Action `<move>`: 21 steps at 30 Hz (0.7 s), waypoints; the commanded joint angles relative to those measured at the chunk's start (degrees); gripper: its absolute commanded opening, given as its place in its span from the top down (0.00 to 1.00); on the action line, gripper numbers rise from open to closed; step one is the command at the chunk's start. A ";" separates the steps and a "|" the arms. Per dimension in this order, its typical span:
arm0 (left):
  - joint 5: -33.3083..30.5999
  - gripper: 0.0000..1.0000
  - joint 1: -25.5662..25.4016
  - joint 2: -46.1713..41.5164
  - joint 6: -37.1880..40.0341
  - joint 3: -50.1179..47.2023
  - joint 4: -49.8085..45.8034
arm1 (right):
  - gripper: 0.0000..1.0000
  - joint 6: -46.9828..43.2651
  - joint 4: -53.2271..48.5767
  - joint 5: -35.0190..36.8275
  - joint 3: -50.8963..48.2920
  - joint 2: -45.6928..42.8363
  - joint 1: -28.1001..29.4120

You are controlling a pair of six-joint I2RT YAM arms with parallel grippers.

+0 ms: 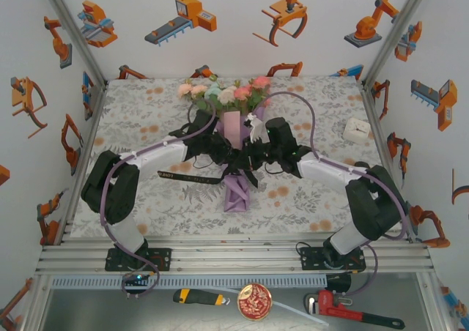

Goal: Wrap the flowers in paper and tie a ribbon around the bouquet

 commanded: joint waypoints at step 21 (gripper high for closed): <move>7.37 1.00 -1.69 3.02 -3.62 -3.82 10.25 | 0.59 -2.98 -7.29 6.37 -4.66 -12.60 -1.93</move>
